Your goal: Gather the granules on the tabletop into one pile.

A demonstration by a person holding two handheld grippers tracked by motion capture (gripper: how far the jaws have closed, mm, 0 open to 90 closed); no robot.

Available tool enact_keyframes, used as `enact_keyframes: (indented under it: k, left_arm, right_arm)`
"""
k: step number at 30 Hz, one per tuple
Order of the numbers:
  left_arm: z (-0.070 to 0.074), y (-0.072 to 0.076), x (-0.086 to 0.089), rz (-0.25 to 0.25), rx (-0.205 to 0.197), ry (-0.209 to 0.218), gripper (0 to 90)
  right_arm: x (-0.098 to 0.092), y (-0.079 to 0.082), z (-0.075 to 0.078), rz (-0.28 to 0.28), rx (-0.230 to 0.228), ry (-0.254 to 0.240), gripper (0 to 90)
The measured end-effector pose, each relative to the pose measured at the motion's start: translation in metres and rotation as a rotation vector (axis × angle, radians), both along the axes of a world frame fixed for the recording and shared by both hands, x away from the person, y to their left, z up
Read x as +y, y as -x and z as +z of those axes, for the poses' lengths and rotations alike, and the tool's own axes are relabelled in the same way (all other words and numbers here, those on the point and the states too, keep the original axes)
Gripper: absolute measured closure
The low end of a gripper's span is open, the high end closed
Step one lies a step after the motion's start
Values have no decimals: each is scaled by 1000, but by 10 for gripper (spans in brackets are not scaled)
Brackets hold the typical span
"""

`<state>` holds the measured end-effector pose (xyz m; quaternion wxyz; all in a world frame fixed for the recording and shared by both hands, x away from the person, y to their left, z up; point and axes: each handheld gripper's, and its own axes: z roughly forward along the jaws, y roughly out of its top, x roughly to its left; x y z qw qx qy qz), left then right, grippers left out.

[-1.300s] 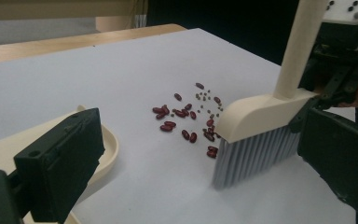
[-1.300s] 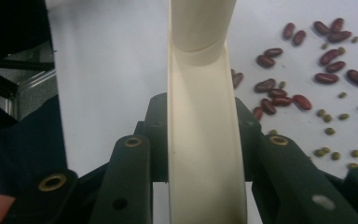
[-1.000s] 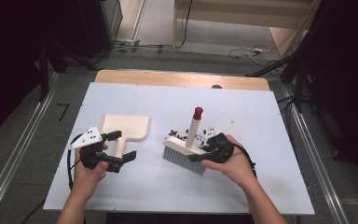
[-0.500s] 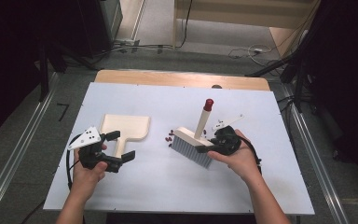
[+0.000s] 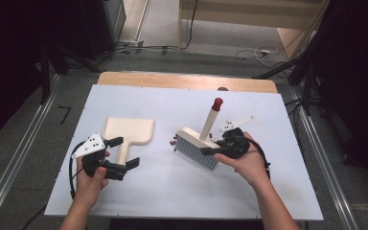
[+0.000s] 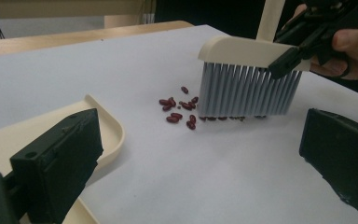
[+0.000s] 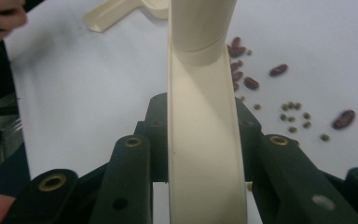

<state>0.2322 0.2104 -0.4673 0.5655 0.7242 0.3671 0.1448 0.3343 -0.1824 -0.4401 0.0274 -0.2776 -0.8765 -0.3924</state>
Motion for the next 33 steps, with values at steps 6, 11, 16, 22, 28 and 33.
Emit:
enact_keyframes:
  k: [6, 11, 16, 22, 28, 33]
  left_arm:
    - [-8, 7, -4, 8, -5, -20, 0]
    - [-11, 12, -1, 25, -7, -16, 0]
    - [-14, 12, 3, 47, -4, -12, 0]
    - [-16, 12, 6, 48, 4, -16, 0]
    - [-17, 11, 5, 46, 13, -22, 0]
    - [-16, 11, 6, 46, 11, -23, 0]
  right_arm:
    - [24, 0, 1, -8, 25, -5, 653]
    - [40, -6, -4, -37, 42, -15, 653]
    - [50, -13, -14, -61, 67, -10, 653]
    - [49, -21, -22, -116, 85, 6, 653]
    - [41, -28, -22, -159, 104, 16, 653]
    - [31, -32, -22, -202, 114, 13, 653]
